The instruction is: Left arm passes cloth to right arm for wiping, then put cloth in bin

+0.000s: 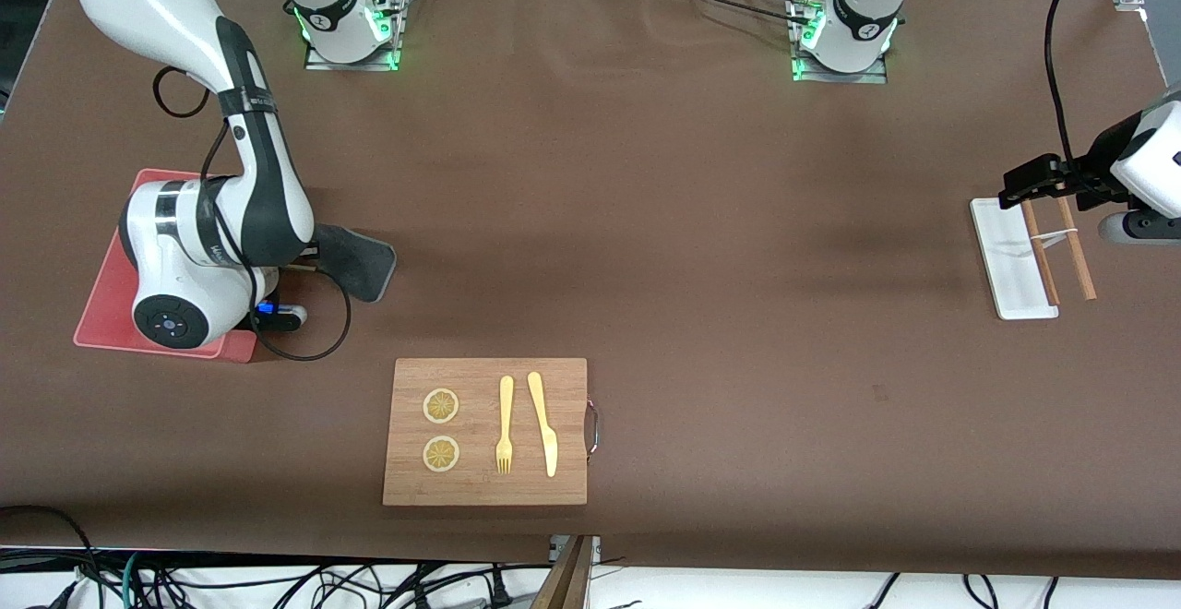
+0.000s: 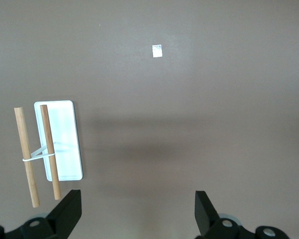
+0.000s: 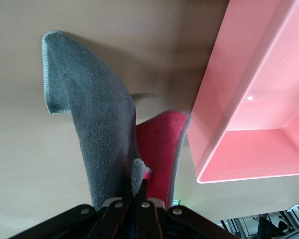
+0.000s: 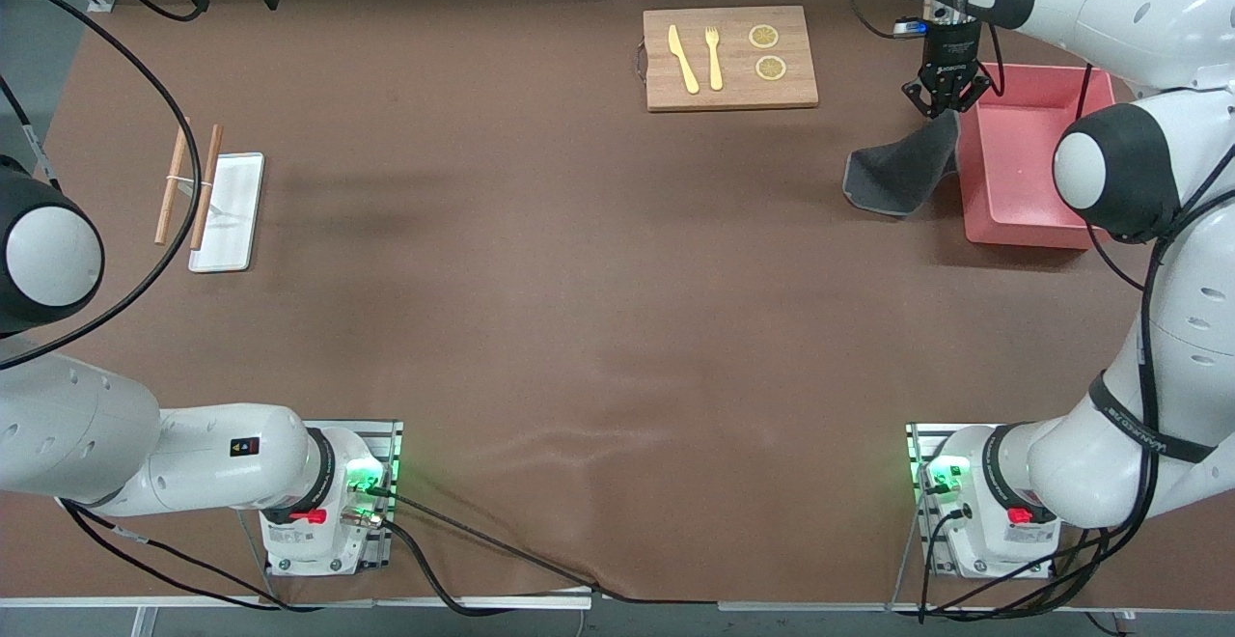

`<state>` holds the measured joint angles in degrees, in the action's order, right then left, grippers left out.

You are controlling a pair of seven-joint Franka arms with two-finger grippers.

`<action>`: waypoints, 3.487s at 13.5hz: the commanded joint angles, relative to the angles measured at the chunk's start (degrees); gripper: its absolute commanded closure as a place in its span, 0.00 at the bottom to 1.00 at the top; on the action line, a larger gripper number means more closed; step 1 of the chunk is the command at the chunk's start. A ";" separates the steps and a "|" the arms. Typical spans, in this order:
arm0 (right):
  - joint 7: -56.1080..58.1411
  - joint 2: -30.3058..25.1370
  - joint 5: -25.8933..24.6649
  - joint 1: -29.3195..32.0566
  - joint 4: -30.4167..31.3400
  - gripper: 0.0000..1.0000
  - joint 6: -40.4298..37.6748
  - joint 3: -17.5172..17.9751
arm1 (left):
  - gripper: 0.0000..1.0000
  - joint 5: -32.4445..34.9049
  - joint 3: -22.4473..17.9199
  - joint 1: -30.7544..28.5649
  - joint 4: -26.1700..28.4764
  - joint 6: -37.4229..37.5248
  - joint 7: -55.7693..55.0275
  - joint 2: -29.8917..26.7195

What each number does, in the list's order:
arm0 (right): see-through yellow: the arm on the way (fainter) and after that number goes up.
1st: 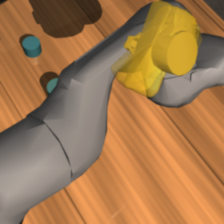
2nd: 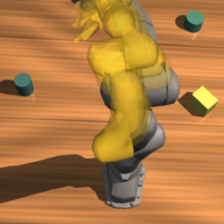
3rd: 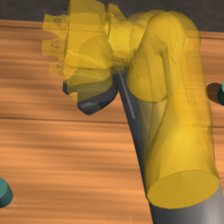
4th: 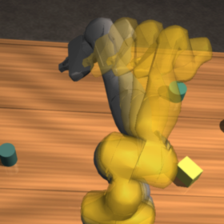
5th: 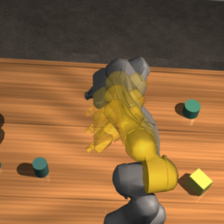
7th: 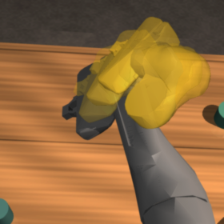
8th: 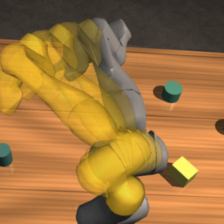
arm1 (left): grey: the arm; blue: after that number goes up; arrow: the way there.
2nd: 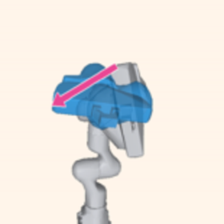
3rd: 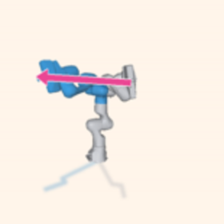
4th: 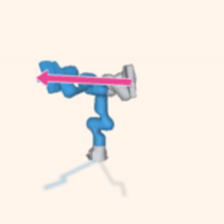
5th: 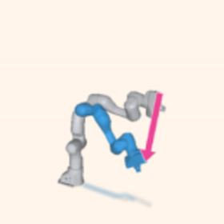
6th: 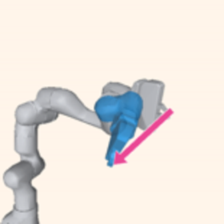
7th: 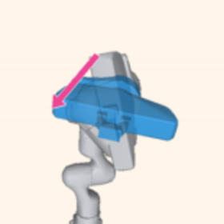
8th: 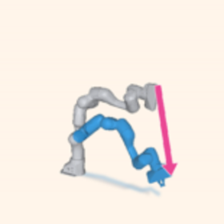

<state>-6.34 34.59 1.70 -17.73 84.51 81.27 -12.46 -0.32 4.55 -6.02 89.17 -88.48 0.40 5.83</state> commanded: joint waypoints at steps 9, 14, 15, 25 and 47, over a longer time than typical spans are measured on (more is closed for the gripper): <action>-34.15 2.06 13.40 -18.45 0.13 1.00 10.82 1.12 | 0.00 -0.30 -0.33 -0.31 -7.86 0.41 0.92 4.71; -42.44 2.33 22.27 -23.04 0.04 1.00 18.39 1.12 | 0.00 0.85 -0.25 -0.31 -7.95 0.76 0.92 4.63; -43.66 2.33 24.21 -23.39 0.04 1.00 19.62 1.12 | 0.00 0.85 -0.25 -0.31 -7.96 0.76 0.92 4.63; -41.31 2.59 21.96 -23.50 0.74 1.00 18.59 0.59 | 0.00 0.85 -0.16 -0.22 -8.04 3.22 0.65 4.63; 10.34 -12.79 8.25 -9.95 -7.69 1.00 -18.59 -21.88 | 0.00 0.76 -0.16 -0.22 -8.22 -1.26 0.04 4.72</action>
<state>-2.68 21.38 11.85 -27.75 78.72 65.84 -30.23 -0.20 4.18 -6.17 82.68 -90.03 0.35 9.71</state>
